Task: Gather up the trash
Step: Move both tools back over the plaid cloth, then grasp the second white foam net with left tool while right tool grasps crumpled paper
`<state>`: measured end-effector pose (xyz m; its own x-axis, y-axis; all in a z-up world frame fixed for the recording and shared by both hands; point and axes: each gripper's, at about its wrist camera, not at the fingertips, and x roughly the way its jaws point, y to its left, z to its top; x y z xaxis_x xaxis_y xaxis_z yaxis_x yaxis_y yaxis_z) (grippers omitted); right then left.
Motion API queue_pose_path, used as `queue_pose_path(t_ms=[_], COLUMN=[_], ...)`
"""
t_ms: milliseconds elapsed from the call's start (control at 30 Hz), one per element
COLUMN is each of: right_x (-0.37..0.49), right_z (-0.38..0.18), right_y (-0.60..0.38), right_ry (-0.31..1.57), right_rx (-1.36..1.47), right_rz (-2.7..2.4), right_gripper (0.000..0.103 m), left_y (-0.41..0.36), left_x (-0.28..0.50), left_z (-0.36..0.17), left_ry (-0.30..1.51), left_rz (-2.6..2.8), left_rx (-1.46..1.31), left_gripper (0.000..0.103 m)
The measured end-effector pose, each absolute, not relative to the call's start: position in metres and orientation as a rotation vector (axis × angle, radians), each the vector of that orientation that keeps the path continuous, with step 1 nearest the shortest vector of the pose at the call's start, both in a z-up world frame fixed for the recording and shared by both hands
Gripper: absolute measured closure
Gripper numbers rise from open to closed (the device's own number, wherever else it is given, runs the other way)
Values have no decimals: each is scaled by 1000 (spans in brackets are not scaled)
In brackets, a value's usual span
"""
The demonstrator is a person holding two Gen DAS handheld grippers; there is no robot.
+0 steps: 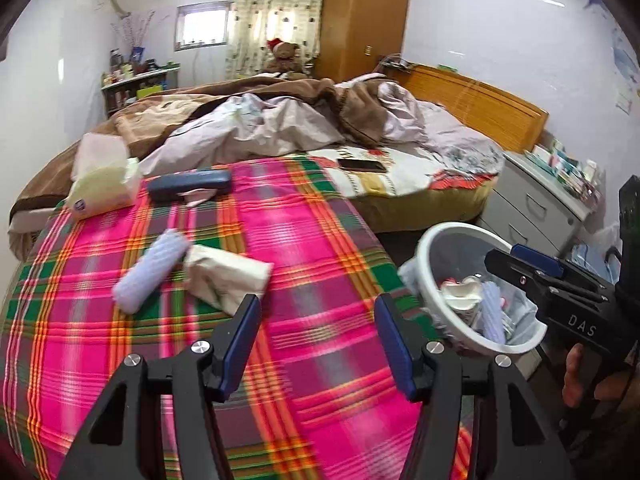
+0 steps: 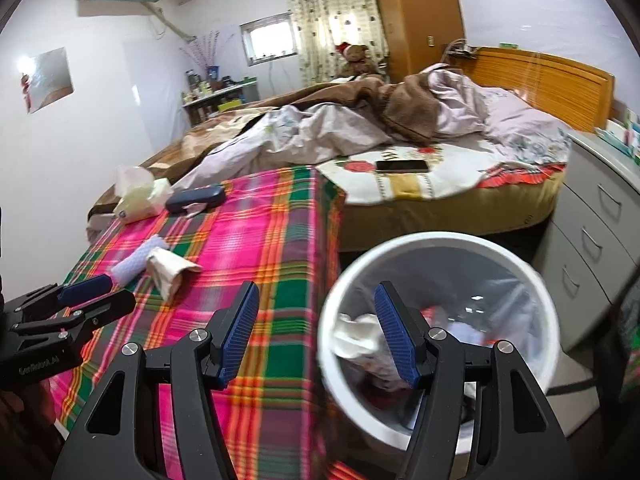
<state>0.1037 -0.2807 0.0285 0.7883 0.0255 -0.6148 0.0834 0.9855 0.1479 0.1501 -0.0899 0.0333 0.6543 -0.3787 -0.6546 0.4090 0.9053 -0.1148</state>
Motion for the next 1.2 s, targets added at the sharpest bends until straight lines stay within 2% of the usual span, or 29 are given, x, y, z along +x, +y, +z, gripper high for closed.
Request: queue_pose_path(t_ms=[533,967,1033,1200], right_x=[157,203,209,218], right_z=[14,-11,-16,-23], right_y=[-209,-158,-152,-143], right_ry=[733,811,836,869], right_rx=[86,-3,-29,-68], right_rz=[145,333,345,372], right_gripper=[41,41,36,33], left_y=[20,35,34,35], left_x=[198,251,257,274], left_z=[17,-17,-21,-28], left_ry=[760,855,865,897], left_rz=[-244,-294,-303,-340], left_rx=[-36,-1,6,1], left_gripper=[42,41,41,40])
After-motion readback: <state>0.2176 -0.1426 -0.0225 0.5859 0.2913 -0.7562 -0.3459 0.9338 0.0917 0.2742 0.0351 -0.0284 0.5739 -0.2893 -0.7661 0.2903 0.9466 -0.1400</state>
